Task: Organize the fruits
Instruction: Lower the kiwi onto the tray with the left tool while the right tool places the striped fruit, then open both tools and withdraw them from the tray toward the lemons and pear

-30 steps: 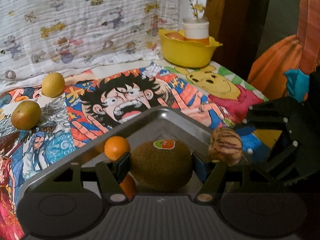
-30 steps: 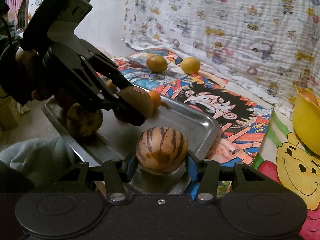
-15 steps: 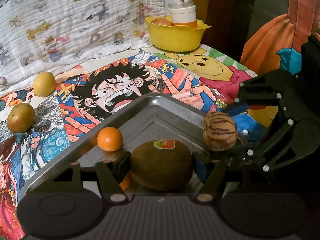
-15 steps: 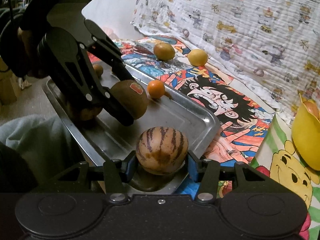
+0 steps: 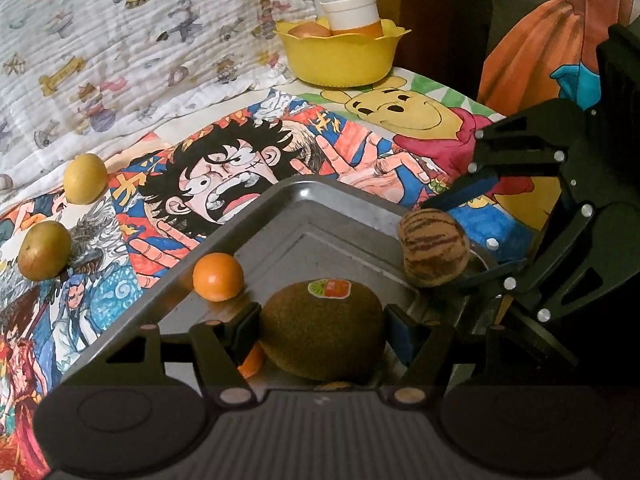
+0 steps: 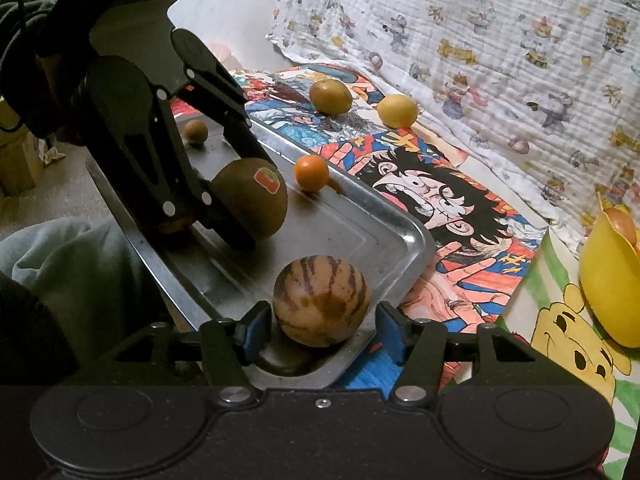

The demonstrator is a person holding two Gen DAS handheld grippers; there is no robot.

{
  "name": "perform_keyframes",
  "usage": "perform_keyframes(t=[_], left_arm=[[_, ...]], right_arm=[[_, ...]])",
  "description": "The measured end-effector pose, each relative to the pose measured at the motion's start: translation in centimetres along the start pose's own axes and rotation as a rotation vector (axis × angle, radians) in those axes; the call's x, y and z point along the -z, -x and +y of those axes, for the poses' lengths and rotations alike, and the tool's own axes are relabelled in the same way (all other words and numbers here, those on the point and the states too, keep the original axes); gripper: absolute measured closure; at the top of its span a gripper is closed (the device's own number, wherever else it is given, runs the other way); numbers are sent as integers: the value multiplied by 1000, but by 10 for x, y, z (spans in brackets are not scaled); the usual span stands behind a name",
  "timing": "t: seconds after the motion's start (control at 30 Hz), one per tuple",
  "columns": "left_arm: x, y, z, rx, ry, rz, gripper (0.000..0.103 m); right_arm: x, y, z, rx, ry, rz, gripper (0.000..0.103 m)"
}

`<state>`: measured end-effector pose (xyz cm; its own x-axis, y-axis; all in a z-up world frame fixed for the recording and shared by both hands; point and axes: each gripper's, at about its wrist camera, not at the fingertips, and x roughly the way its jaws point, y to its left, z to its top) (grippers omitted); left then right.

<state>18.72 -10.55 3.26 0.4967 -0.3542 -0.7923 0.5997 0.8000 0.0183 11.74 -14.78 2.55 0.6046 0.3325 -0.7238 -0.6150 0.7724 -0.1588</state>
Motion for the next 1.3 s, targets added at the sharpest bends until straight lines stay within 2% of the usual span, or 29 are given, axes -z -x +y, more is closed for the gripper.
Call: perform_keyframes(t=[0.2, 0.37, 0.43, 0.53, 0.63, 0.87, 1.0, 1.13, 1.3], left_arm=[[-2, 12, 4, 2, 38, -54, 22], [3, 27, 1, -24, 27, -94, 16], [8, 36, 1, -37, 36, -116, 10], [19, 52, 1, -80, 73, -168, 1], [34, 69, 2, -129, 124, -227, 1], [76, 96, 5, -197, 273, -293, 1], [102, 109, 4, -284, 377, -354, 1], [128, 123, 8, -306, 502, -432, 0], [152, 134, 20, -326, 612, -448, 0]], right_arm=[[3, 9, -2, -9, -20, -14, 30], [3, 18, 0, -10, -19, -34, 21], [2, 21, 1, -8, -21, -45, 14], [-1, 26, 1, -11, -33, -62, 5], [-3, 30, 2, -11, -43, -78, 1], [-9, 35, 8, -11, -65, -86, 1], [-10, 34, 16, -7, -71, -85, 1], [-14, 33, 23, -7, -84, -86, 1], [-22, 26, 31, -11, -103, -91, 1]])
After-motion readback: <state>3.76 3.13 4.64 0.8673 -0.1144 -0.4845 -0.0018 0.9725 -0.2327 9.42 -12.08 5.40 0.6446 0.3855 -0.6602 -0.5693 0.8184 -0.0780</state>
